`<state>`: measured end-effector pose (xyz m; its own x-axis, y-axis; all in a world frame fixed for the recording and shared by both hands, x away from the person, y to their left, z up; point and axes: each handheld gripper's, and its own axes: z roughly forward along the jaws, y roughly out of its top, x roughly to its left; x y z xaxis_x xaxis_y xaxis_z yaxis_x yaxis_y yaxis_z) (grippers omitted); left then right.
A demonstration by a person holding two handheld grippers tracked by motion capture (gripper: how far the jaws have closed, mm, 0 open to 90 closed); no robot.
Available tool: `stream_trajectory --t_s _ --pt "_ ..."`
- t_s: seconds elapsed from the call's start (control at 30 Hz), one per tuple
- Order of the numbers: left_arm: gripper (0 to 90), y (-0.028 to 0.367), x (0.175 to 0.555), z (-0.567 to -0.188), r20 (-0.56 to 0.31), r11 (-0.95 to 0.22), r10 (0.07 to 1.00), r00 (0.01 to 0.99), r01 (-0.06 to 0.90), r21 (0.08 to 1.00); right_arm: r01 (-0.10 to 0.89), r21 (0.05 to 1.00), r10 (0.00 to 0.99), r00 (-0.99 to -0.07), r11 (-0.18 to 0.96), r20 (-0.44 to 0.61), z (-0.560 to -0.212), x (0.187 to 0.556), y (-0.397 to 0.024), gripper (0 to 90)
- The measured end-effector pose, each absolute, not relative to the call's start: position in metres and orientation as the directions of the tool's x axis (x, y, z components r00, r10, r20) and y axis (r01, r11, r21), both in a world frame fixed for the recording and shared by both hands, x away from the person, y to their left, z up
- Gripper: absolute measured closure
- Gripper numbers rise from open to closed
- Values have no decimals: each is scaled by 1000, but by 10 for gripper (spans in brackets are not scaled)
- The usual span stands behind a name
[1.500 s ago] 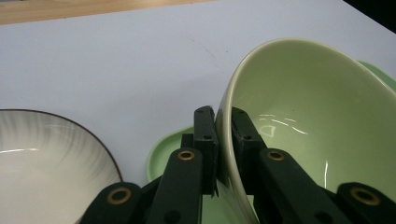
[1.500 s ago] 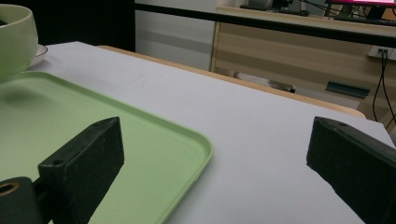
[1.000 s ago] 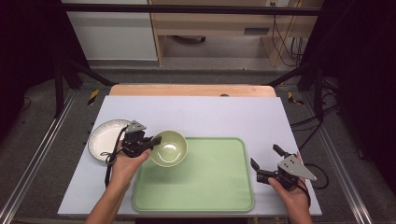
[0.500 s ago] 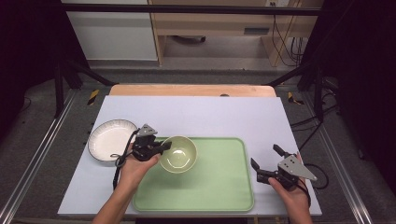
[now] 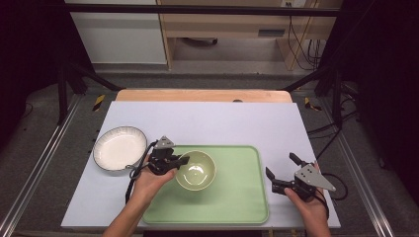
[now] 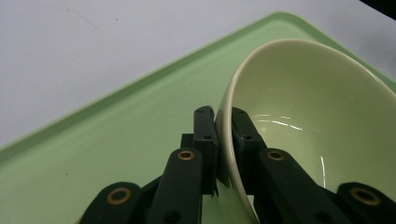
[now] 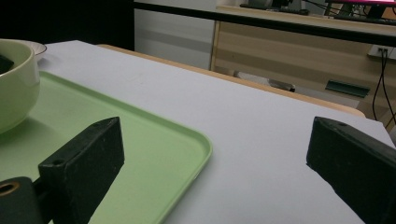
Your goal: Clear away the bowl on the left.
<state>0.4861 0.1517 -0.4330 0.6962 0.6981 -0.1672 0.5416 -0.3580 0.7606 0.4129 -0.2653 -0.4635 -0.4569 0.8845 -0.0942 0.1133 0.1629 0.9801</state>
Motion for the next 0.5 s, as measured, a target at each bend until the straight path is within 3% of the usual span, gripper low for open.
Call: stream_trajectory --t_s 0.5 --pt "830 152 487 -439 -188 -391 675 714 562 729 114 978 884 -455 177 -107 -463 412 -266 45"
